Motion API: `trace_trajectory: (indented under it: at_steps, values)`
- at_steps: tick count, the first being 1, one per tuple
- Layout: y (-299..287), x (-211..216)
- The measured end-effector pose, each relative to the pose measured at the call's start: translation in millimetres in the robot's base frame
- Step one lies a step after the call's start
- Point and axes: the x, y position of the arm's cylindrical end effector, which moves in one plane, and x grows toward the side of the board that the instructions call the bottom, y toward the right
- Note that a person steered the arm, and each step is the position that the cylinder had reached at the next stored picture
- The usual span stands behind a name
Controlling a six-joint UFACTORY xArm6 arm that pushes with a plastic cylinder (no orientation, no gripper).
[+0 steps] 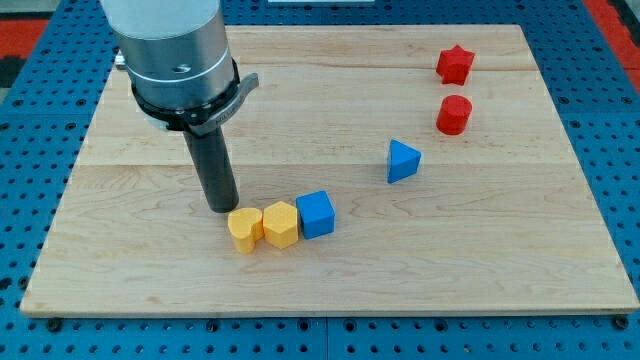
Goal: Move your arm to the left of the blue triangle
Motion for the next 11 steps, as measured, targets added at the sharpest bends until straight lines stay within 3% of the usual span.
trace_trajectory:
  at_steps: [1,2,10,11]
  values:
    - [37.9,-31.3]
    - [83.0,-35.3]
    - [84.3,-64.7]
    - [109.8,-49.4]
